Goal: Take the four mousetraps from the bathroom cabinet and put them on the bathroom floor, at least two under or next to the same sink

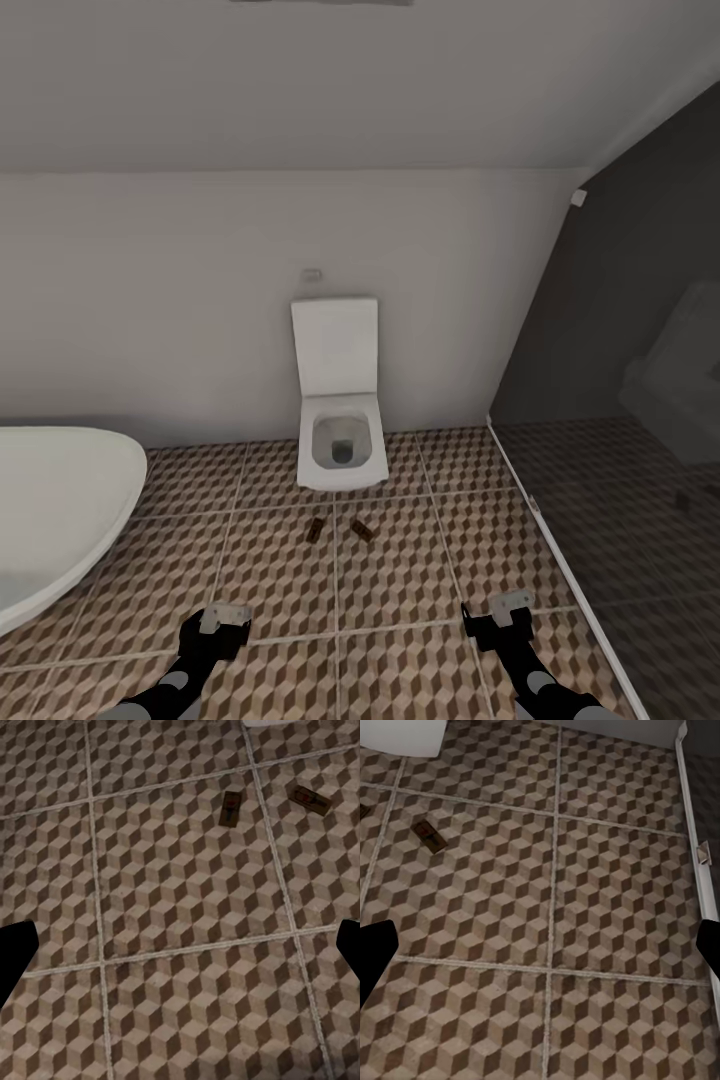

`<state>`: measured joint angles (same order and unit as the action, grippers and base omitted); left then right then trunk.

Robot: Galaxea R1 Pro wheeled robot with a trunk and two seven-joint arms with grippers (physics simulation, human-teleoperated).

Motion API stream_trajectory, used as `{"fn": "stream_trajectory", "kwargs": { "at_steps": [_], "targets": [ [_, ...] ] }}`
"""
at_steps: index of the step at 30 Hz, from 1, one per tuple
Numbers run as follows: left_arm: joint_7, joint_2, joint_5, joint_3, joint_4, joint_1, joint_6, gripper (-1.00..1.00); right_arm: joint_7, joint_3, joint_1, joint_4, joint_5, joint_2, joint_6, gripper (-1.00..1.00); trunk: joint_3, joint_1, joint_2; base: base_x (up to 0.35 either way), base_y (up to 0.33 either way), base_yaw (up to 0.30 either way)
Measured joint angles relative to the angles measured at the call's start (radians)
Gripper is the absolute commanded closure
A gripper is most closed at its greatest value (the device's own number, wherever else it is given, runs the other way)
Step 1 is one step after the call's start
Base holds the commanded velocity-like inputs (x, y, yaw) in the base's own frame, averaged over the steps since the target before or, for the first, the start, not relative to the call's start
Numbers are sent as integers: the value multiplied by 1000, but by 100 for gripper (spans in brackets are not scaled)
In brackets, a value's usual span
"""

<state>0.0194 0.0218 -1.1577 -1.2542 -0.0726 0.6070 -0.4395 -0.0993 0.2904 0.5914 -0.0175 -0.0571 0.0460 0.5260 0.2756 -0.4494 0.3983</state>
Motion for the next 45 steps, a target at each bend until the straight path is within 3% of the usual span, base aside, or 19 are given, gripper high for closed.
{"fn": "stream_trajectory", "kwargs": {
  "at_steps": [45],
  "targets": [
    [0, 0, 0, 0, 0, -2, 0, -100, 0, 0, 0, 0, 0, -1, 0, -100, -74, 0, 0, 0, 0, 0]
  ]
}}
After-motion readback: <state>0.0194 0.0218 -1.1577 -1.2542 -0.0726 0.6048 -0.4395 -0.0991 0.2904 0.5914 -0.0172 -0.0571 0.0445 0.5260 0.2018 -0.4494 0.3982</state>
